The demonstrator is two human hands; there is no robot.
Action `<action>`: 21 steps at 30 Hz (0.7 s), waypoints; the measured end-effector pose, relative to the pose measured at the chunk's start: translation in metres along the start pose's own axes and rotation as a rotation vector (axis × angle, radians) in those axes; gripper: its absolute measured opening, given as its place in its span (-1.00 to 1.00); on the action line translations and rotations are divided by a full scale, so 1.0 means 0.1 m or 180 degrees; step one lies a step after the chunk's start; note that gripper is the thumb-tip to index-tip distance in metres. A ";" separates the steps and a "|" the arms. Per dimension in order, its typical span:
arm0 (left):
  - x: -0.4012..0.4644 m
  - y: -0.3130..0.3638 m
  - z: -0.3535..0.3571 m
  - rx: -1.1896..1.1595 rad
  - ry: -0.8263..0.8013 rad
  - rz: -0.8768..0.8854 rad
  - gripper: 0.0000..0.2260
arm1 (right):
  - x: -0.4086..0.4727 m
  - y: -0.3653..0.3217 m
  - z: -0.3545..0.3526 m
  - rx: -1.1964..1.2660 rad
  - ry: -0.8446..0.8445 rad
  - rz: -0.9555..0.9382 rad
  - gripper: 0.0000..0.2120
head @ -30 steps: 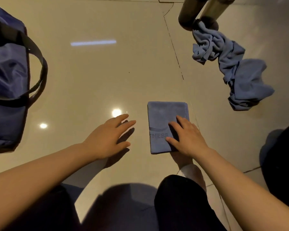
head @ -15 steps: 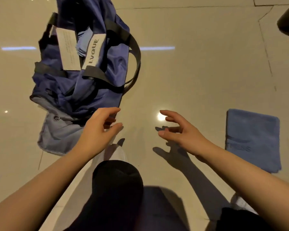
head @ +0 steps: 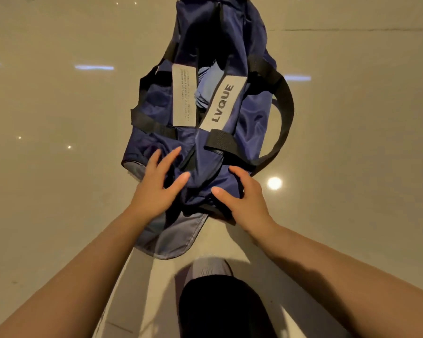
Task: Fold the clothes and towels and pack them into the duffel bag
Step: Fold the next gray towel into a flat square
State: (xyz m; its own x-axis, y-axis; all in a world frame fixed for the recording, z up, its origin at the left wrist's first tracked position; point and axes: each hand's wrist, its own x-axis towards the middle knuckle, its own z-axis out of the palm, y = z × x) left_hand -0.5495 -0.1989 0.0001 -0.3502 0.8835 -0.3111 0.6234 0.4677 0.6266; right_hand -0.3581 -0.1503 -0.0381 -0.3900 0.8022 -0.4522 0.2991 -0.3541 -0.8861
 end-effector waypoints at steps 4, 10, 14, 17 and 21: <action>0.10 0.00 0.15 0.0125 -0.0267 0.0210 -0.33 | 0.02 -0.04 0.10 0.0039 0.0406 0.0090 -0.49; 0.07 0.29 0.35 0.0008 -0.0229 0.0384 -0.35 | -0.01 -0.15 -0.32 0.0237 0.0459 0.0008 -0.47; -0.11 0.75 0.74 -0.0190 -0.0555 0.0548 -0.45 | -0.21 -0.18 -1.00 0.0393 0.0756 -0.0001 -0.47; -0.31 1.08 1.06 -0.0092 -0.0952 0.0611 -0.50 | -0.45 -0.14 -1.49 0.0420 0.1060 0.0012 -0.49; -0.63 1.43 1.45 0.0122 -0.1506 0.0790 -0.44 | -0.93 0.01 -1.97 0.0430 0.1371 0.0104 -0.50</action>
State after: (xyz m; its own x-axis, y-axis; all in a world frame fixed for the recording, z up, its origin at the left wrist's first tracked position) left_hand -0.3371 -0.1844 0.0059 0.1587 0.8785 -0.4506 0.6755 0.2362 0.6985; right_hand -0.1498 -0.1299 0.0231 0.0245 0.9064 -0.4218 0.1775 -0.4191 -0.8904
